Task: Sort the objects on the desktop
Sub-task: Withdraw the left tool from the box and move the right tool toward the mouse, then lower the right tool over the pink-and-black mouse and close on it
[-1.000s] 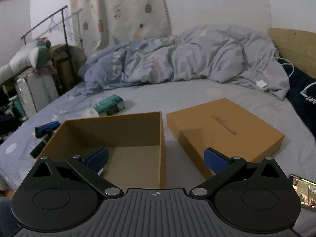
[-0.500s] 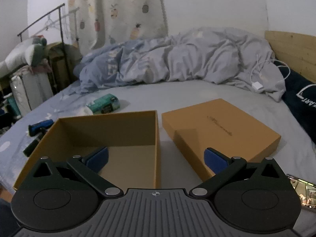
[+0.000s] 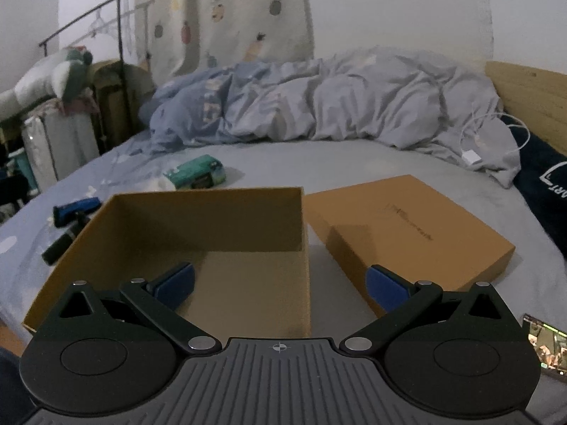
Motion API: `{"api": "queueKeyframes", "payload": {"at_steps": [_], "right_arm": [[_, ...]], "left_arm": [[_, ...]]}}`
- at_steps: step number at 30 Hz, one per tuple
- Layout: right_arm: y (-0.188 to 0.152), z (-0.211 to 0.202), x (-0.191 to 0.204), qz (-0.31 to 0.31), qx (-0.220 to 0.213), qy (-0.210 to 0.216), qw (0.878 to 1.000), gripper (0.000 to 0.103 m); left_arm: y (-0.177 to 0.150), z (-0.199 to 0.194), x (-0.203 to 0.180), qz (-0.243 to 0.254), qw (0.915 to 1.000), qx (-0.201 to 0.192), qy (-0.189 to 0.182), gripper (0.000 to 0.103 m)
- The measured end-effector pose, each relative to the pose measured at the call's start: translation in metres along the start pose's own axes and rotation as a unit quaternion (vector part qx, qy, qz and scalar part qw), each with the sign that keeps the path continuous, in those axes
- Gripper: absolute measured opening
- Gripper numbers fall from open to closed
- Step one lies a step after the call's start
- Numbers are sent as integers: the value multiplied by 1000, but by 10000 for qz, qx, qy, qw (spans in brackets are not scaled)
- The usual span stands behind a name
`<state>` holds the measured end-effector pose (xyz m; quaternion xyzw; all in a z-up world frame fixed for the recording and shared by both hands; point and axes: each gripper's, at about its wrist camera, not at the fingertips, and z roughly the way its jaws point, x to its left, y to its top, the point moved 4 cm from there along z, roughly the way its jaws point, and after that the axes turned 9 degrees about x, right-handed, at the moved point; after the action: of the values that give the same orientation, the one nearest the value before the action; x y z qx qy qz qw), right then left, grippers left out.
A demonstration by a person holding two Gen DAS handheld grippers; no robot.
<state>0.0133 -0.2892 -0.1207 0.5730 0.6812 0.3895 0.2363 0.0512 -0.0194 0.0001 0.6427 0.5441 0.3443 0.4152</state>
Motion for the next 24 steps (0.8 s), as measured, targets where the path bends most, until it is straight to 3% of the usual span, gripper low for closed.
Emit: {"api": "queueKeyframes", "payload": {"at_steps": [6, 14, 19, 24], "right_arm": [[16, 8, 15, 113, 117, 154, 9997, 103], [67, 17, 67, -220, 24, 435, 9988, 103], [106, 29, 114, -463, -36, 658, 9968, 103], [133, 46, 159, -825, 7, 841, 9930, 103]], "left_arm": [[-1, 6, 12, -148, 9999, 30, 62, 103], [-1, 10, 40, -337, 9989, 27, 309, 103], [1, 10, 63, -310, 9967, 62, 747, 103], [0, 9, 101, -743, 9898, 175, 1205, 103]]}}
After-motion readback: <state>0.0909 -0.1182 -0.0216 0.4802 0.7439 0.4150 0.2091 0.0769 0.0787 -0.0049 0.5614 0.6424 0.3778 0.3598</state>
